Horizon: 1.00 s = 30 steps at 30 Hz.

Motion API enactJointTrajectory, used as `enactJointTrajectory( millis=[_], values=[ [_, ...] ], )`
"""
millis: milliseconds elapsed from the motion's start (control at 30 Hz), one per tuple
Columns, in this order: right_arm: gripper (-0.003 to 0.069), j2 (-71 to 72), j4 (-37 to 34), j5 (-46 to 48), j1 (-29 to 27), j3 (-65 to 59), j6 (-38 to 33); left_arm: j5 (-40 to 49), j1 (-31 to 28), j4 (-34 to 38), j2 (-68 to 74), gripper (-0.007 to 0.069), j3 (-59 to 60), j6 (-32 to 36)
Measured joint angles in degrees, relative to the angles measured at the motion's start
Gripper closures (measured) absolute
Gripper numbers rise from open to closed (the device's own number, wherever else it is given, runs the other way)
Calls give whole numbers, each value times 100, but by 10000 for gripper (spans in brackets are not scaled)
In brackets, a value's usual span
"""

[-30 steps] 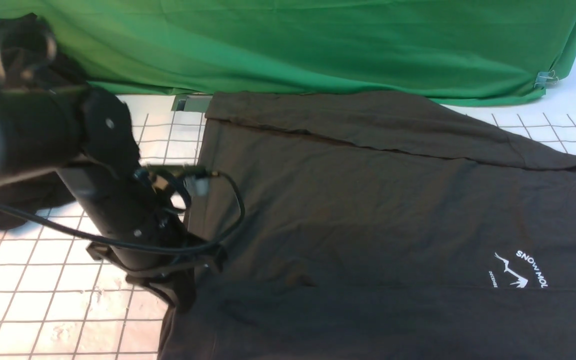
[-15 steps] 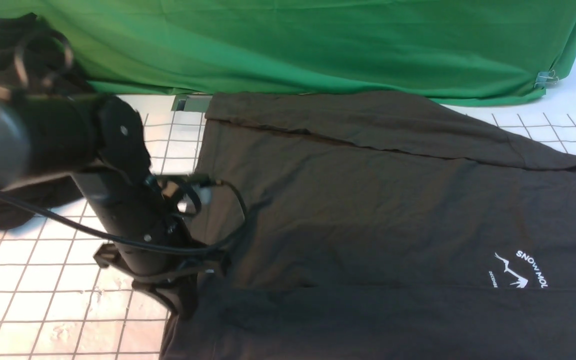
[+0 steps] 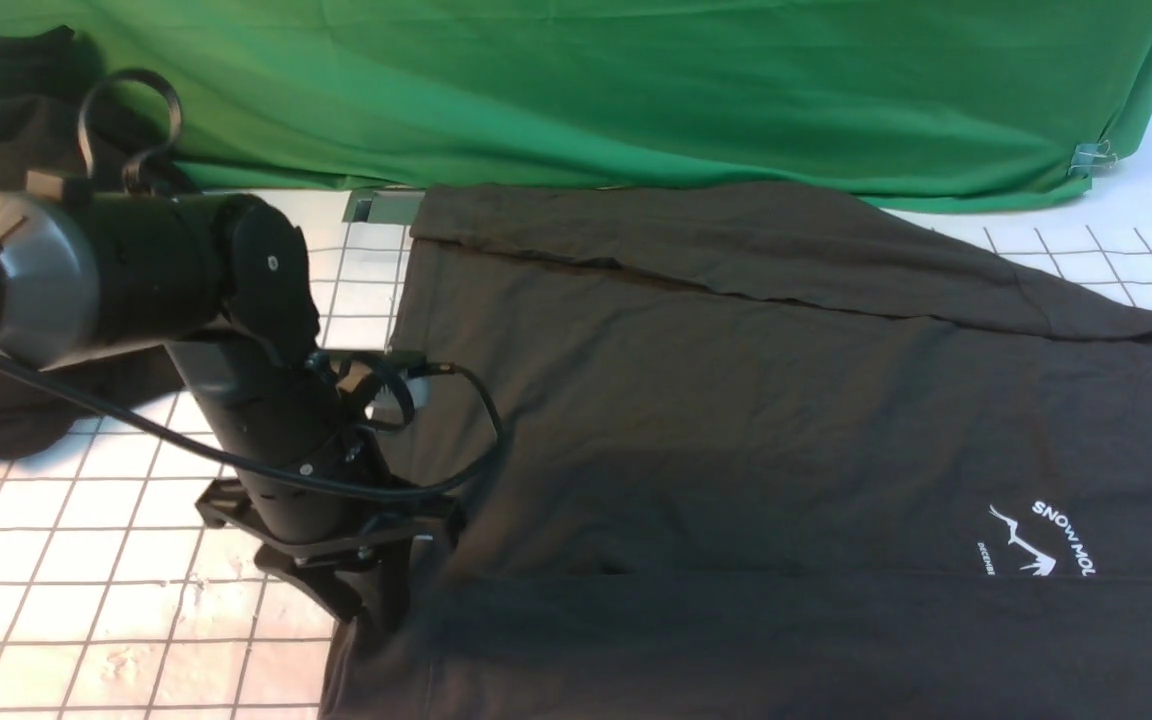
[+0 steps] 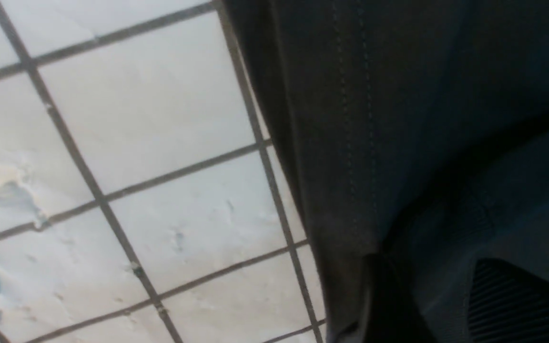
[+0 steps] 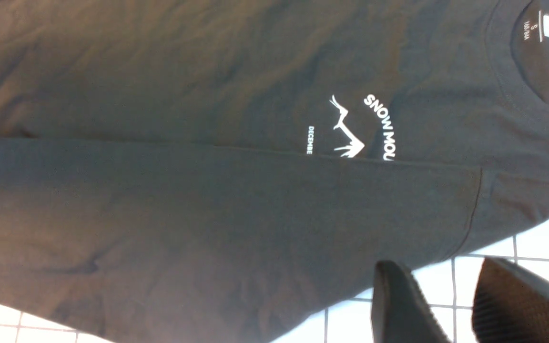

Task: Fold a long-sleeved shirt over a white checkered tablecloth.
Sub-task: 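Grasp the left edge of the dark T-shirt lying flat on the table, then fold the left side of the black T-shirt inward over its body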

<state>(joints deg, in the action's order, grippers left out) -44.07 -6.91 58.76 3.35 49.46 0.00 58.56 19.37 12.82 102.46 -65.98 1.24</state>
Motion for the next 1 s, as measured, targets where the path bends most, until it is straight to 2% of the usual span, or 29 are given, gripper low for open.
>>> enactJointTrajectory(
  millis=[100,233,267,300,367,400,433,500,800,1000],
  values=[
    [426,0,0,-5,0,0,0,-12,0,65,19,314,21,0],
    [423,0,0,-16,0,0,0,-12,0,108,76,332,94,0],
    [423,0,0,-16,0,0,-36,-21,0,127,118,379,136,0],
    [423,0,0,-16,0,0,-43,-21,0,132,119,393,141,0],
    [423,0,0,-16,0,0,-80,-63,0,147,132,495,191,0],
    [421,0,0,-16,0,0,-86,-63,0,147,132,504,191,0],
    [421,0,0,-16,0,0,-92,-63,0,152,132,565,191,0],
    [421,0,0,-16,0,0,-103,-68,0,151,132,606,191,6],
    [421,0,0,-16,0,0,-110,-2,0,151,-388,617,153,-58],
    [421,0,0,-18,0,0,-110,212,0,171,-753,617,-343,-89]
  ],
)
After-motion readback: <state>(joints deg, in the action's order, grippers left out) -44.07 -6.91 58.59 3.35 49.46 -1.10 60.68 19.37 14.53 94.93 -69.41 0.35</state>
